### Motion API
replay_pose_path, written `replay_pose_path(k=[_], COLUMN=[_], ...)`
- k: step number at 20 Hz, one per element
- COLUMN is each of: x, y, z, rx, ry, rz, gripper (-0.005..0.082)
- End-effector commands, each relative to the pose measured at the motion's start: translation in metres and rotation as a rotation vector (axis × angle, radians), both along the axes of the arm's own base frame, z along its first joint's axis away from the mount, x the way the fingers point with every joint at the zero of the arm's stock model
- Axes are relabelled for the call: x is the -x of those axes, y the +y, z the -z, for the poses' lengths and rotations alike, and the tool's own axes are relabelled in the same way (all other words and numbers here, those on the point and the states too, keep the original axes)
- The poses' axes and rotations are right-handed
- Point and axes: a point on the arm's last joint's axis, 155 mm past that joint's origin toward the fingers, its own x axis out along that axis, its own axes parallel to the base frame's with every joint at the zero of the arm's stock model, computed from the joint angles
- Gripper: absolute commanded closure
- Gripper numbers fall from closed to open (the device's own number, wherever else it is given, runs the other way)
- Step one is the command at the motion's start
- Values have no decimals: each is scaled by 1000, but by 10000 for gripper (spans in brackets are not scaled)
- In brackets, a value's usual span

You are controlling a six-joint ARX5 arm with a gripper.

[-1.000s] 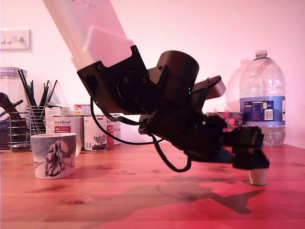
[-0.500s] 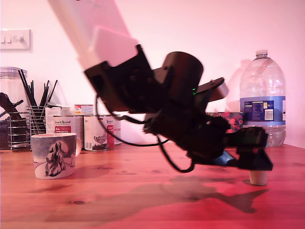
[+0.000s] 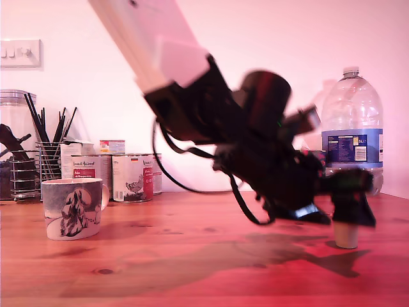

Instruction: Pick up the coffee capsules from the table one by one and drop them inside the nearest coffee cup

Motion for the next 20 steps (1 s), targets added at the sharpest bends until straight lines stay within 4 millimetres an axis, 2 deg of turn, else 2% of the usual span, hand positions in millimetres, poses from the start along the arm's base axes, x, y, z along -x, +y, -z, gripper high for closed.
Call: replay_pose_path(k=[1, 7, 8, 11, 12, 14, 19, 20], x=[9, 8, 8, 8, 8, 8, 8, 8], y=[0, 1, 1, 1, 1, 1, 0, 0], z=[23, 24, 24, 24, 24, 24, 23, 22], rx=[-40, -43, -44, -44, -44, -44, -42, -40], ry=[37, 36, 36, 35, 36, 34, 28, 27], rz=[11, 8, 7, 7, 8, 9, 12, 12], gripper=[145, 159, 206, 425, 465, 501, 656, 663])
